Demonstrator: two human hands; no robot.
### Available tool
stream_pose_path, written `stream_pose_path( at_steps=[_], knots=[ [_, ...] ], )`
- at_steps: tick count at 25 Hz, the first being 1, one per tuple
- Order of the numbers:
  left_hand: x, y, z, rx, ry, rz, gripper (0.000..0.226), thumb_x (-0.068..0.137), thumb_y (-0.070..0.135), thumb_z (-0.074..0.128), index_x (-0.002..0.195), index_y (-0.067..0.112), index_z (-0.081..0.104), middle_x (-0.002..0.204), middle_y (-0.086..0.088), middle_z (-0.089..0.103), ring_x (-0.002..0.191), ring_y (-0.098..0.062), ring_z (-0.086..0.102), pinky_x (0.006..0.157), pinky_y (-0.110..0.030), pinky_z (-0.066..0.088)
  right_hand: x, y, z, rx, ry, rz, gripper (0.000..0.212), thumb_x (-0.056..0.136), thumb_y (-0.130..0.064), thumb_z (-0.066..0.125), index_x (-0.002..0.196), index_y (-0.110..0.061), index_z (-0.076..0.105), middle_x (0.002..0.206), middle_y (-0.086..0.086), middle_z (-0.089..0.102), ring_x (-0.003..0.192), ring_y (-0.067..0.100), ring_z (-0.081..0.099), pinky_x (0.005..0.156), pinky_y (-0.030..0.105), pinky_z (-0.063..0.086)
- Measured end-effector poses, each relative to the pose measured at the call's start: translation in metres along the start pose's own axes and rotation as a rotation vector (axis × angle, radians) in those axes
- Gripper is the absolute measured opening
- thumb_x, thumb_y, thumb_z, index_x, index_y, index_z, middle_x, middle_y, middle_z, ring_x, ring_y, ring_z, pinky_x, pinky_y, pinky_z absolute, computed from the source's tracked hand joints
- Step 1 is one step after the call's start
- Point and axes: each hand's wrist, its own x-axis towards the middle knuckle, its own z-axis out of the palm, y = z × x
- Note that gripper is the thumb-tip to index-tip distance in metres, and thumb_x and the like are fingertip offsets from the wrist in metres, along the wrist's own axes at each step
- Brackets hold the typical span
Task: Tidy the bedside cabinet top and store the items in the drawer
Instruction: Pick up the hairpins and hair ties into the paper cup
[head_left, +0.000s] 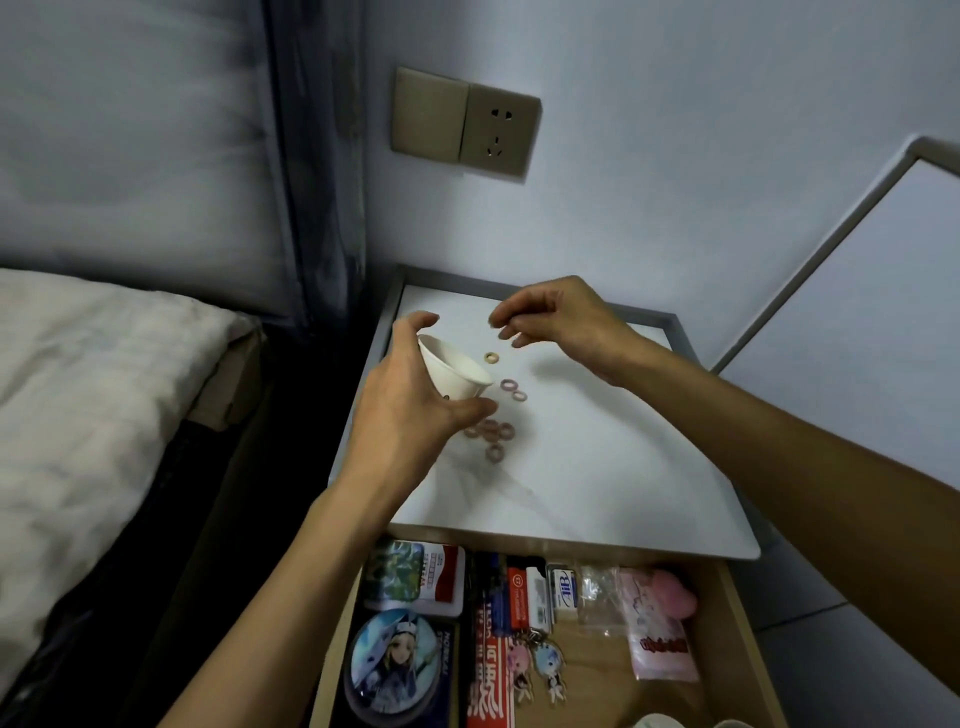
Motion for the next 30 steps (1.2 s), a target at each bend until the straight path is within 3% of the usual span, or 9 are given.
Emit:
stream_pose_path(
  at_steps=[4, 6, 8, 11, 14, 19, 24, 27, 30],
  knots=[
    [0.004, -0.007, -0.013, -0.016, 0.039, -0.021, 0.089, 0.064, 0.034, 0.088, 0.137, 0.03, 0.037, 0.113, 0.01, 0.051, 0.092, -0.014, 0.055, 0.074, -0.025, 0.048, 0.045, 0.056, 0.019, -0.511, 0.066, 0.244, 0.027, 0.088, -0.023, 0.065, 0.115, -0.014, 0.065, 0.112, 0.01, 0.065, 0.102, 0.024, 0.063, 0.079, 0.025, 0.046],
    [0.006, -0.01, -0.018, -0.023, 0.061, -0.035, 0.089, 0.064, 0.034, 0.088, 0.137, 0.029, 0.037, 0.11, 0.009, 0.052, 0.091, -0.013, 0.055, 0.075, -0.025, 0.049, 0.058, 0.072, 0.041, -0.508, 0.012, 0.382, 0.048, 0.082, -0.048, 0.066, 0.12, -0.021, 0.058, 0.118, 0.011, 0.06, 0.099, 0.025, 0.062, 0.083, 0.029, 0.05],
    [0.01, -0.015, -0.024, -0.012, 0.088, -0.04, 0.09, 0.064, 0.034, 0.089, 0.138, 0.029, 0.037, 0.111, 0.008, 0.052, 0.093, -0.013, 0.054, 0.073, -0.022, 0.048, 0.07, 0.081, 0.064, -0.481, 0.013, 0.314, 0.053, 0.07, -0.059, 0.068, 0.111, -0.028, 0.059, 0.119, 0.011, 0.056, 0.1, 0.025, 0.061, 0.085, 0.033, 0.052],
    [0.013, -0.018, -0.031, 0.006, 0.106, -0.052, 0.09, 0.065, 0.03, 0.089, 0.138, 0.026, 0.037, 0.111, 0.007, 0.052, 0.091, -0.011, 0.051, 0.059, -0.008, 0.043, 0.073, 0.075, 0.083, -0.442, 0.039, 0.145, 0.02, 0.074, -0.027, 0.078, 0.087, -0.023, 0.063, 0.099, 0.009, 0.058, 0.079, 0.021, 0.061, 0.063, 0.02, 0.045],
    [0.013, -0.019, -0.035, -0.008, 0.106, -0.064, 0.089, 0.066, 0.027, 0.089, 0.138, 0.025, 0.038, 0.109, 0.005, 0.053, 0.087, -0.011, 0.052, 0.054, -0.001, 0.041, 0.075, 0.074, 0.087, -0.468, 0.06, 0.081, 0.007, 0.079, -0.005, 0.071, 0.084, -0.01, 0.07, 0.084, 0.003, 0.062, 0.075, 0.017, 0.058, 0.064, 0.021, 0.043],
    [0.009, -0.02, -0.035, 0.014, 0.095, -0.056, 0.091, 0.065, 0.032, 0.088, 0.139, 0.027, 0.036, 0.111, 0.007, 0.052, 0.094, -0.014, 0.054, 0.067, -0.015, 0.043, 0.073, 0.076, 0.079, -0.634, -0.013, 0.114, 0.008, 0.087, -0.005, 0.063, 0.092, -0.008, 0.069, 0.099, 0.012, 0.069, 0.087, 0.024, 0.063, 0.07, 0.023, 0.043],
    [0.007, -0.021, -0.033, 0.011, 0.071, -0.04, 0.092, 0.064, 0.035, 0.088, 0.139, 0.028, 0.035, 0.117, 0.003, 0.056, 0.098, -0.016, 0.057, 0.07, -0.021, 0.044, 0.054, 0.019, 0.05, -0.226, 0.085, -0.039, 0.004, 0.088, -0.002, 0.065, 0.087, -0.007, 0.065, 0.072, 0.006, 0.064, 0.057, 0.007, 0.055, 0.06, 0.013, 0.044],
    [0.007, -0.018, -0.03, -0.004, 0.066, -0.04, 0.092, 0.062, 0.035, 0.089, 0.138, 0.028, 0.037, 0.116, 0.004, 0.059, 0.096, -0.014, 0.058, 0.066, -0.015, 0.042, 0.033, -0.041, 0.048, -0.07, -0.098, -0.223, 0.007, 0.087, -0.002, 0.067, 0.088, -0.008, 0.066, 0.073, 0.002, 0.066, 0.063, 0.007, 0.06, 0.065, 0.021, 0.052],
    [0.007, -0.014, -0.031, -0.043, 0.075, -0.041, 0.085, 0.061, 0.03, 0.09, 0.13, 0.029, 0.04, 0.099, 0.018, 0.06, 0.083, 0.003, 0.059, 0.06, -0.007, 0.044, 0.015, -0.075, 0.062, -0.245, -0.35, -0.299, 0.014, 0.083, -0.006, 0.072, 0.093, -0.017, 0.072, 0.087, -0.002, 0.072, 0.077, 0.005, 0.067, 0.074, 0.026, 0.057]
  ],
)
